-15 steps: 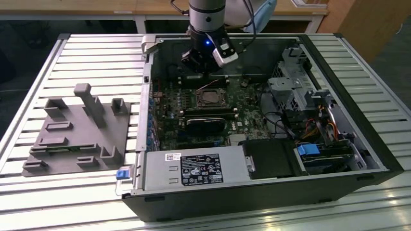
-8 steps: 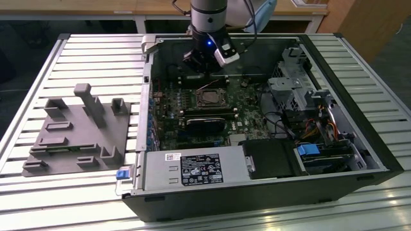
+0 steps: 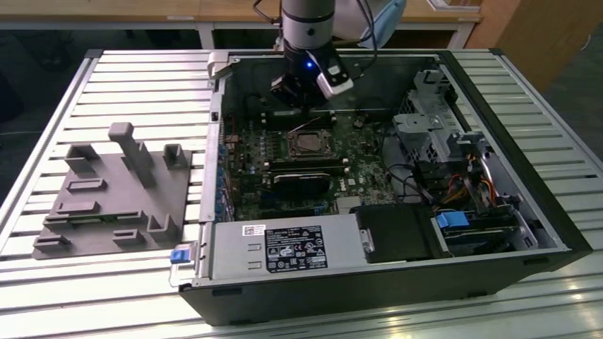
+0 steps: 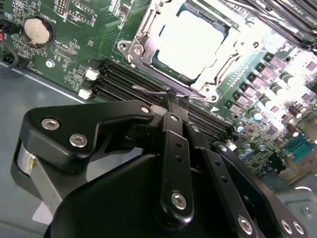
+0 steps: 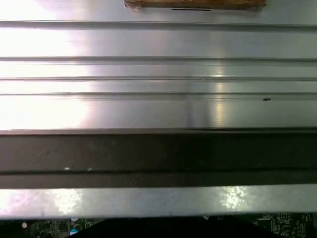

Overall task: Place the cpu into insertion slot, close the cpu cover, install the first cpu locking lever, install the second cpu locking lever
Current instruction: 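Install the first cpu locking lever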

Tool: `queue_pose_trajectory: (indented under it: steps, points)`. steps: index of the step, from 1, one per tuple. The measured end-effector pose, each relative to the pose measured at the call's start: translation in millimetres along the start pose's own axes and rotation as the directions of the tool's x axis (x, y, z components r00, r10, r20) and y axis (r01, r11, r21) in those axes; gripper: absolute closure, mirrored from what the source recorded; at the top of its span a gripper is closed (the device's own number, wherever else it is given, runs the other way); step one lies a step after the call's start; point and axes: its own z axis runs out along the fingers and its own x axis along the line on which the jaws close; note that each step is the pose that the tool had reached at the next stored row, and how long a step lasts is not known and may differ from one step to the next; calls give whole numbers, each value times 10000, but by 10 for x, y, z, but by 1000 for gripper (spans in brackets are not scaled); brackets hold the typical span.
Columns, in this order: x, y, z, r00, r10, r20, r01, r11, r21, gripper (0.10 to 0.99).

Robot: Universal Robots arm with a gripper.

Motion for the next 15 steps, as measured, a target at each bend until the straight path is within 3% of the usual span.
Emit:
queue_pose_trajectory:
  steps: [15]
  points:
    - [-111,30,66,10000,-2,-1,2,10000,0,980]
